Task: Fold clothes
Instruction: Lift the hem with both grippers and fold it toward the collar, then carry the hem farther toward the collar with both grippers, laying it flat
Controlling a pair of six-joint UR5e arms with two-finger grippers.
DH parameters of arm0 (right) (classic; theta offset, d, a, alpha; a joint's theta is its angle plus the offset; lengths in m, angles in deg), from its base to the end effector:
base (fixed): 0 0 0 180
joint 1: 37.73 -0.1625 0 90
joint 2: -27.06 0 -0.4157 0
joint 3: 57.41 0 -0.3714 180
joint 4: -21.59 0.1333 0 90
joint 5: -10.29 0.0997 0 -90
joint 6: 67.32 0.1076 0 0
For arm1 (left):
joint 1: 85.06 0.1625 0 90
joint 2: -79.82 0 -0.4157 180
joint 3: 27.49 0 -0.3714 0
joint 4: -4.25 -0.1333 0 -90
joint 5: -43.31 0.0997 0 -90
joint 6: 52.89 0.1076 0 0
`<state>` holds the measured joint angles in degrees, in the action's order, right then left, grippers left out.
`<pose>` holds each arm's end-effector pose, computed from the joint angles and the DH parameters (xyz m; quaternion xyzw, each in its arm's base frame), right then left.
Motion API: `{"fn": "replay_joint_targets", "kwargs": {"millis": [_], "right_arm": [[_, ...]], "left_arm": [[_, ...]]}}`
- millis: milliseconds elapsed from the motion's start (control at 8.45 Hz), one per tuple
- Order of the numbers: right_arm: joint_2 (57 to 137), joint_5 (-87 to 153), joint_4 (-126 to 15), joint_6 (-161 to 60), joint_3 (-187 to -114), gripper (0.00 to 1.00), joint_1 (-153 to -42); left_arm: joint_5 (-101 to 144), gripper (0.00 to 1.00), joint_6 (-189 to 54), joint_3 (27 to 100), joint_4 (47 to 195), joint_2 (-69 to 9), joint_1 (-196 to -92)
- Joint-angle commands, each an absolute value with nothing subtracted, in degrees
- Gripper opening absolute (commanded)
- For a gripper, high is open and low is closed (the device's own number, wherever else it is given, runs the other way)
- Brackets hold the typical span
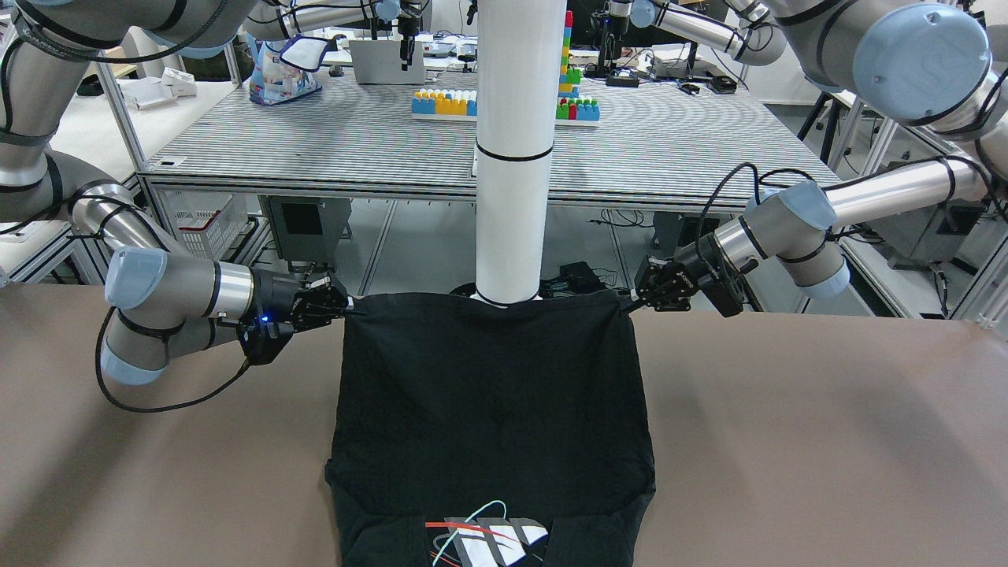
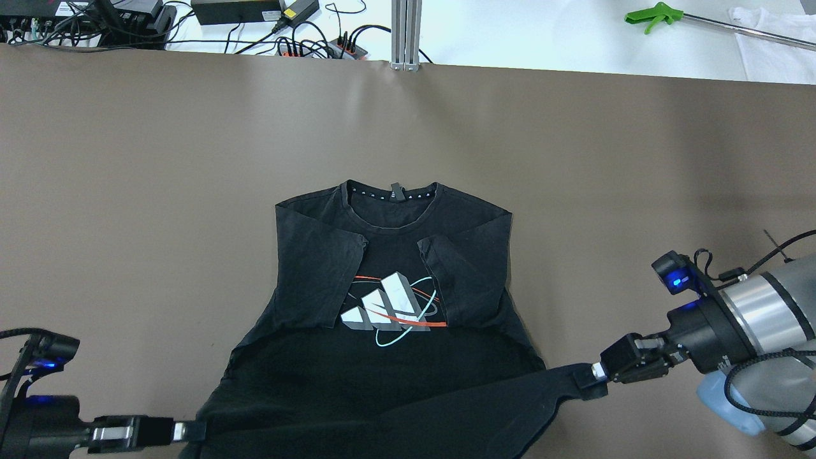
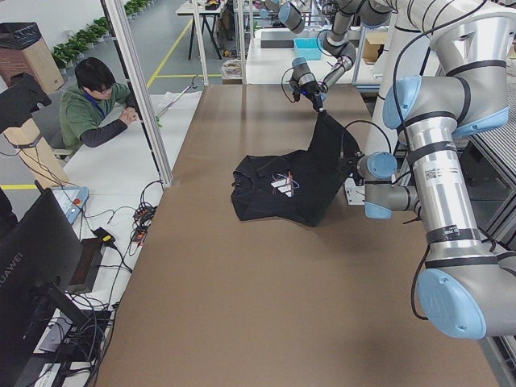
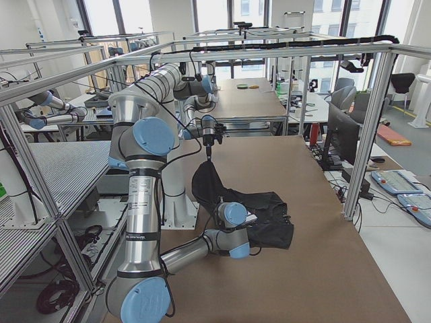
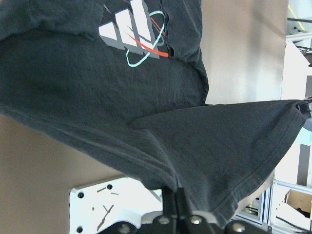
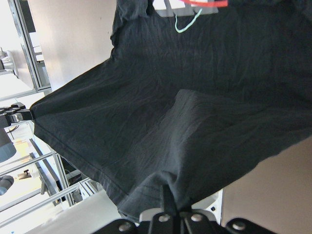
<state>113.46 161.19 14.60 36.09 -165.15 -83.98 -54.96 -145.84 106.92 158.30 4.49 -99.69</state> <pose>-0.2469 -0.3147 0.3327 -0.1056 -0.7410 -0.0843 0.6577 0.2768 -0.1940 0.2739 0.0251 0.7294 -0.0521 0.6816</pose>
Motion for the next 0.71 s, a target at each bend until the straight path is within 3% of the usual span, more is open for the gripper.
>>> {"fn": "replay_joint_targets", "kwargs": {"millis": [0,237,592], "right_arm": [[112.1,154.6,9.8,31.8,-163.7,0.00,-86.8],[111.5,150.6,6.3,28.6,-163.0,0.00,-86.7],[110.2,143.6,1.6,25.9,-162.9,0.00,-86.7]], "left_arm": [[-56.7,0.00,-148.2,98.9,153.4,-3.2,-110.7],[-64.8,0.00,-148.3,95.2,148.2,-9.8,-119.8],[-64.7,0.00,-150.7,94.9,147.2,-10.7,-122.5]]}}
